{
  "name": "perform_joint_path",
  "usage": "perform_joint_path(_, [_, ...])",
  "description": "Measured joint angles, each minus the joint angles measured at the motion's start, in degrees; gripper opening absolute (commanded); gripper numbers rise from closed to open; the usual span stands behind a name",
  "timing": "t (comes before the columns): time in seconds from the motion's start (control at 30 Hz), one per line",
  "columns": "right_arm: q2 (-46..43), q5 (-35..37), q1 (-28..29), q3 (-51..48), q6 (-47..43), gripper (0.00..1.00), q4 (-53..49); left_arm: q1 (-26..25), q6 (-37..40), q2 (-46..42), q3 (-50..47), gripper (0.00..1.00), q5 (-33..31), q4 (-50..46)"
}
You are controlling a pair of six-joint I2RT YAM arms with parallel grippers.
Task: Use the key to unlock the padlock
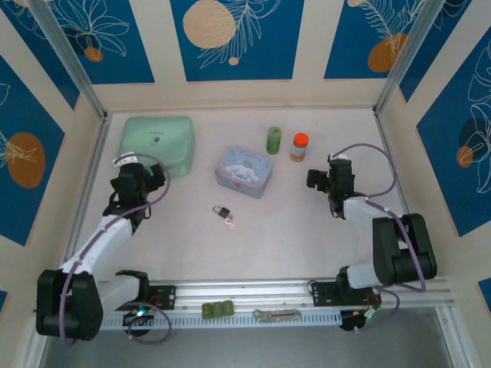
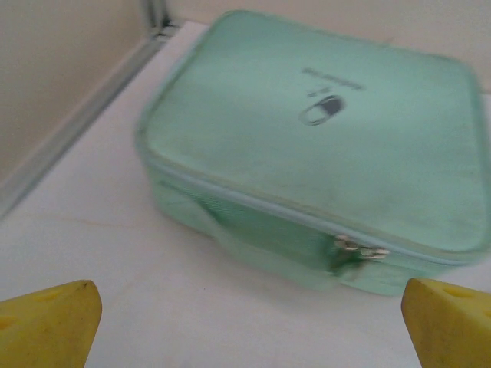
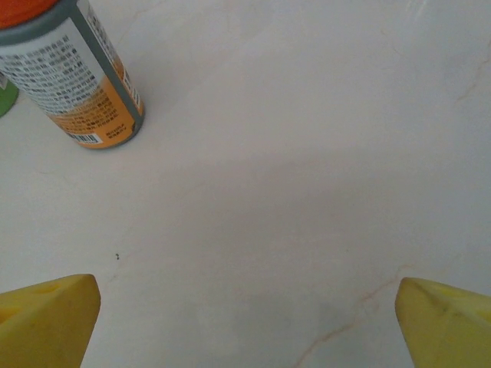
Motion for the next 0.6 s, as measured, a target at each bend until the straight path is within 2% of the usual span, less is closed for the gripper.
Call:
perform_joint_path(0.13, [2.25, -1.22, -0.24, -1.68, -2.47, 0.99, 8.48, 1.44, 3.87, 4.81, -4.0, 0.99, -1.46, 7.28])
perform_joint_path(0.37, [4.39, -7.04, -3.78, -6.03, -3.28, 0.99, 21.16, 1.49, 10.99, 13.31, -11.82, 0.99, -0.04, 26.53])
perform_joint_path(0.43, [4.85, -7.87, -4.76, -8.83, -3.17, 0.99, 25.42, 1.55, 12.17, 16.33, -12.2, 0.99, 1.49, 31.69])
perform_joint_path(0.6, [5.95, -8.31, -4.63, -10.1, -3.17, 0.99, 28.11, 1.55, 14.91, 23.23, -12.52, 0.99, 6.8, 41.81])
